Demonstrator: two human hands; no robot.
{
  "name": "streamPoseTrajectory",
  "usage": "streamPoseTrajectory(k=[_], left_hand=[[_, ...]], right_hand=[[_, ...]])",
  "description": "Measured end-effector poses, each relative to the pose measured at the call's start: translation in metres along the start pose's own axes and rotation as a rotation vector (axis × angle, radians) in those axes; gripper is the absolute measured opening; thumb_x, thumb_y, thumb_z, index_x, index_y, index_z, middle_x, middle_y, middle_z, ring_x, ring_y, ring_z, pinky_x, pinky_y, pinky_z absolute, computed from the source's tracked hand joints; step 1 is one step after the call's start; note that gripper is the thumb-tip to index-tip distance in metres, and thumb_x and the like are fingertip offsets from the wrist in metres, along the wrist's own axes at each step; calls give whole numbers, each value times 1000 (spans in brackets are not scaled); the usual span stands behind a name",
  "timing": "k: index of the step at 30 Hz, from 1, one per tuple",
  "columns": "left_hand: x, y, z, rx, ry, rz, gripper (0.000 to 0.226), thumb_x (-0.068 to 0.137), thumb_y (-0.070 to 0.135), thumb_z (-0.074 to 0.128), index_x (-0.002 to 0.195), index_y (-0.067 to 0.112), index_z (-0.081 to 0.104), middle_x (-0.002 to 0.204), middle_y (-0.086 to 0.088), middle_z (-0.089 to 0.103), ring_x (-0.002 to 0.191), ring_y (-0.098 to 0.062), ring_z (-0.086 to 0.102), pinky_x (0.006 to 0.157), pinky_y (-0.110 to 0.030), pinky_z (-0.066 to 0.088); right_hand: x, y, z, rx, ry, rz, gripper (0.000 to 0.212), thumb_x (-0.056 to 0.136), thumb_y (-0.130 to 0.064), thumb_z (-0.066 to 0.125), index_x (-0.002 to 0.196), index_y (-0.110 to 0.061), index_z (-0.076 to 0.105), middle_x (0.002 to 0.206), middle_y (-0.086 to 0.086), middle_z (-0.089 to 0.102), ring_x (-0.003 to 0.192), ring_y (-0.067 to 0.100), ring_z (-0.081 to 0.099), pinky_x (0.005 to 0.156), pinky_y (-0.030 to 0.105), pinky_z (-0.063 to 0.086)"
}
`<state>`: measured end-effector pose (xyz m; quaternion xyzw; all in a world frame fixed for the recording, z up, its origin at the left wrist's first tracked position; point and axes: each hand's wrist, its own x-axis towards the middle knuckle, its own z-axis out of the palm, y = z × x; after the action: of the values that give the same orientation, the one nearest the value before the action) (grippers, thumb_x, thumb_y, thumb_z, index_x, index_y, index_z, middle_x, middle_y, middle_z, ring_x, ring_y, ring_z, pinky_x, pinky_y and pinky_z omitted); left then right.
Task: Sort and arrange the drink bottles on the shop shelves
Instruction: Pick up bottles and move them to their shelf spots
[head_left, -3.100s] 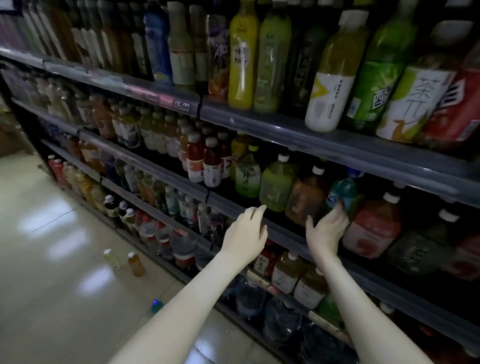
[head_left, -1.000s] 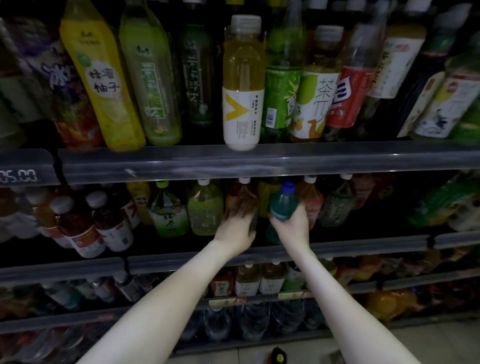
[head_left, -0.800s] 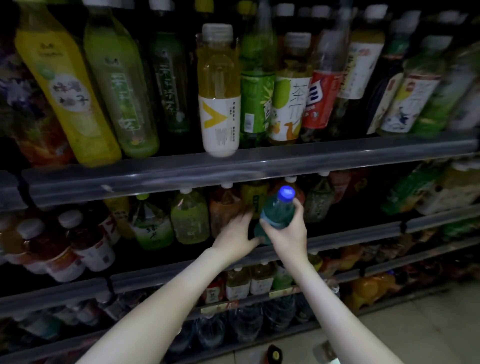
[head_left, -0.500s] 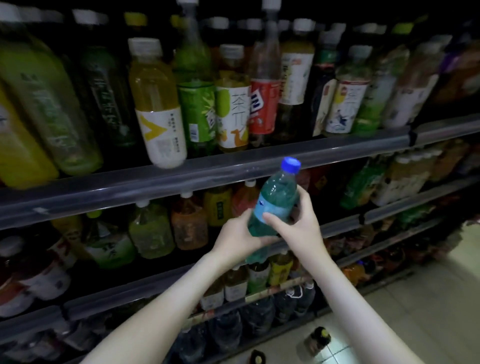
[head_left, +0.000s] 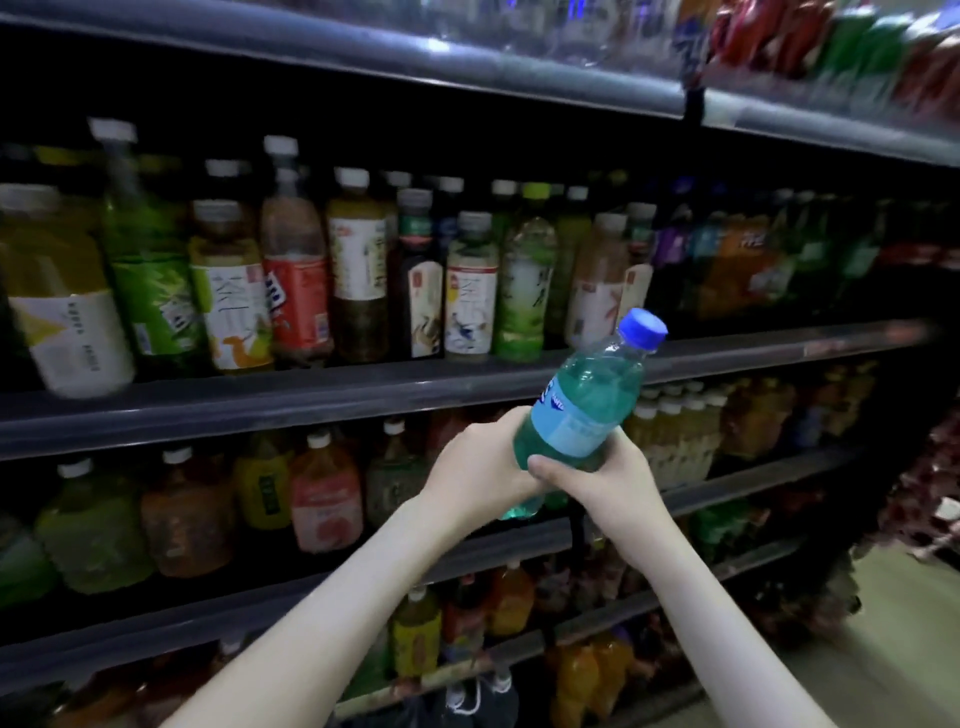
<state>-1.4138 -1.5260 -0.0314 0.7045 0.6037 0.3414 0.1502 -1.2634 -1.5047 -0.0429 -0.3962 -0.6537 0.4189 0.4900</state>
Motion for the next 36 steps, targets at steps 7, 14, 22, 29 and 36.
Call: streamPoseTrajectory(k=[7,14,22,29,36], left_hand=[[69,36,4,246,93,139,62,88,46,62,143,36,36,140,11,51,126,-11,50,96,-33,46],[138,45,30,146,280,142,58,98,38,49,149,31,24,149,5,37,128,-14,45,92,-26,43],[208,68,62,210,422,228,56,97,31,50,149,27,29,149,0,35,132,-19,38,96,-29,43],[261,88,96,539,649,350,59,78,24,73,133,14,55,127,-17,60,125,-36,50,105,-51,36],[315,116,128,780,762,241,78,69,38,76,139,19,49,134,-23,54,138,-38,29,112,-58,1]], right_hand=[[56,-2,-56,74,249,-168,50,67,-16,86,110,-21,62,104,-8,71,98,5,66,83,22,53],[106,-5,-99,132,468,-269,57,74,-18,82,124,-20,54,108,-16,65,97,-8,62,82,10,50],[154,10,-137,114,559,-322,56,73,-17,82,122,-20,55,110,-12,65,100,-2,62,86,14,51],[199,22,-185,124,566,-377,56,75,-13,81,123,-18,53,111,-12,62,98,-13,58,76,0,44],[244,42,-236,123,483,-366,63,74,-17,82,129,-19,52,116,-14,62,105,-10,56,81,1,44]])
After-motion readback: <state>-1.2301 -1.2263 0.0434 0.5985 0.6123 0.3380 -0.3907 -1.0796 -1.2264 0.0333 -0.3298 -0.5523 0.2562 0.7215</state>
